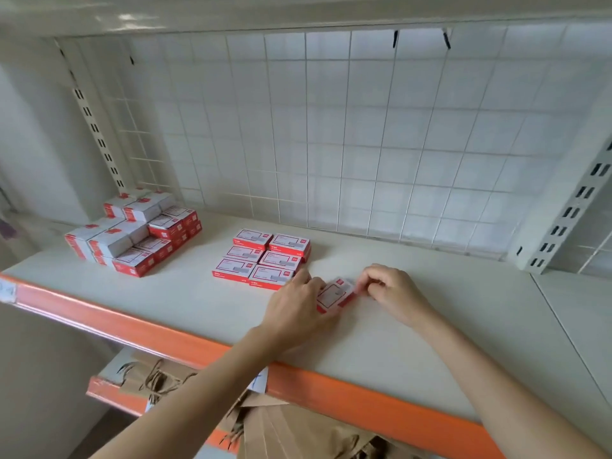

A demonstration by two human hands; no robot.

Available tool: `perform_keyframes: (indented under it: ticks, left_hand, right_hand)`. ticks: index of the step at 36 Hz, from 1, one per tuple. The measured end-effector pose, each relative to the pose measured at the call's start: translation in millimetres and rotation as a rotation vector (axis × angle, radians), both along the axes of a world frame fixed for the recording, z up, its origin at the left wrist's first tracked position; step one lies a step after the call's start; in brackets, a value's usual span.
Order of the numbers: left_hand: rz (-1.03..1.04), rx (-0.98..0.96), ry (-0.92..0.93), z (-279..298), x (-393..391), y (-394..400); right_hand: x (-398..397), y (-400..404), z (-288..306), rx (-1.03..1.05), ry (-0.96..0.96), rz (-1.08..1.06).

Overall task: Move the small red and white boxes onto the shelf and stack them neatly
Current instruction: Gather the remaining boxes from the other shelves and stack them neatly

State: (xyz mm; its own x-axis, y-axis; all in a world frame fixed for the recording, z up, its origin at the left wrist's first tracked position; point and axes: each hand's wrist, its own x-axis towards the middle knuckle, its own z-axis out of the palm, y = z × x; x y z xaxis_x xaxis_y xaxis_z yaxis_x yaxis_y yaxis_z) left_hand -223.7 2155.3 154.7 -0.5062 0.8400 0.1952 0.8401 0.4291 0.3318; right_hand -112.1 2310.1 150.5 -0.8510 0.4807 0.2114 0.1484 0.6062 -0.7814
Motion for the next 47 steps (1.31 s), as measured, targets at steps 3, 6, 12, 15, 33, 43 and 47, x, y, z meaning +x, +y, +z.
perform_keyframes:
  ticks: [3, 6, 12, 15, 33, 43, 47]
  left_hand:
    - [-0.111, 0.026, -0.065, 1.4, -6.3, -3.3]
    - [-0.113, 0.095, -0.116, 3.6, -13.0, -11.4]
    - [-0.101, 0.099, -0.051, 10.7, -29.9, -36.1]
    - [-0.134, 0.064, 0.048, 19.3, -39.5, -52.1]
    - [-0.127, 0.034, 0.106, 29.2, -116.1, -112.0]
    - [-0.309, 0.025, 0.120, 30.1, -116.0, -93.2]
    - [-0.421, 0.019, 0.148, 30.5, -99.5, -70.0]
  right_hand:
    - [-0.1, 2.6, -1.3, 0.027, 0.000, 0.010]
    - [-1.8, -3.6, 0.6, -0.015, -0.105, 0.156]
    - [-19.5, -13.5, 10.8, 0.273, -0.236, 0.216]
    - [-34.7, -19.0, 23.9, 0.282, -0.192, 0.222]
    - [-183.2, -93.3, 35.0, 0.621, -0.304, 0.002]
    - [-149.0, -89.8, 41.0, 0.654, -0.340, -0.033]
    - [-110.1, -78.6, 45.4, 0.676, -0.402, -0.028]
